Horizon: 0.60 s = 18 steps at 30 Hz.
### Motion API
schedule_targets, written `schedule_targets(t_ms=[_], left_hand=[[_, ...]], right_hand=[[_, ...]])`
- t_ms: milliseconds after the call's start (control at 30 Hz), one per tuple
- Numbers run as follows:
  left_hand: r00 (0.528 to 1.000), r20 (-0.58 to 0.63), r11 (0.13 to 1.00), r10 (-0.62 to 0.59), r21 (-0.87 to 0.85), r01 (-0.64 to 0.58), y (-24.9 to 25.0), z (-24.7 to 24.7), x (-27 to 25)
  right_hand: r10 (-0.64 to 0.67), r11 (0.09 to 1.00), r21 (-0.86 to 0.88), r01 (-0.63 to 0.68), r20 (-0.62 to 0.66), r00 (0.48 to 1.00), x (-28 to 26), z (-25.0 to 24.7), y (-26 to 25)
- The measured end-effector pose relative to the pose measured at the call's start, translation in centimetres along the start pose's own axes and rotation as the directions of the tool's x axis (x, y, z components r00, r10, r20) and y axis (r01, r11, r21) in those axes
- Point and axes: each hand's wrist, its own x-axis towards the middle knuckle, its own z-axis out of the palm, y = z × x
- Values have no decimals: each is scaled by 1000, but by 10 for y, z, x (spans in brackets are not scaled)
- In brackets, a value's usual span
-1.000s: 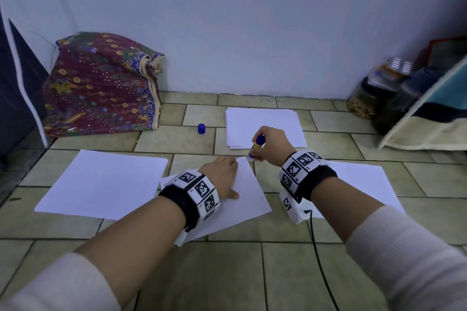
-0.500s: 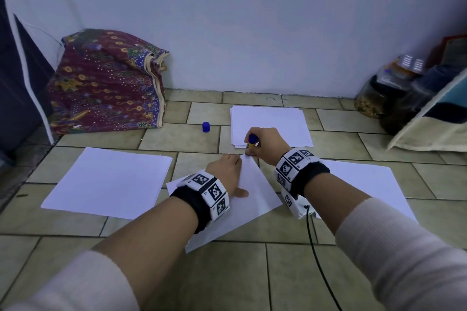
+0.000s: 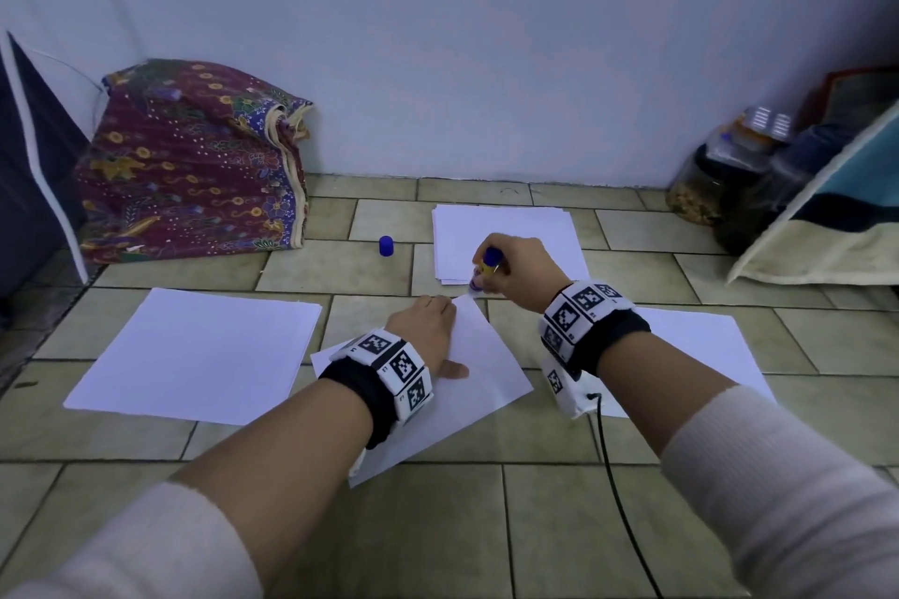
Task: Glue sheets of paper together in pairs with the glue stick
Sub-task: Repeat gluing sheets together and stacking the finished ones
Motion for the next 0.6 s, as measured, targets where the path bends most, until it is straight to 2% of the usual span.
schedule_targets(t_ms=[67,200,367,600], left_hand=[[1000,-5,1000,-1,4,1,0,1,0],[1000,-18,1000,-1,-7,1,0,3,0],[1000,-15,1000,-4,-20,4,-1,3,0],[1000,-6,1000,-13,-25,13,0,3,-2]], right_hand=[[16,1000,6,-16,-31,999,0,0,-2],[39,994,-102,-30,86,996,1,13,-3],[76,972,-232,-40,148,986,1,17,-7],[52,957,-288,25,256,965,-17,5,-10]])
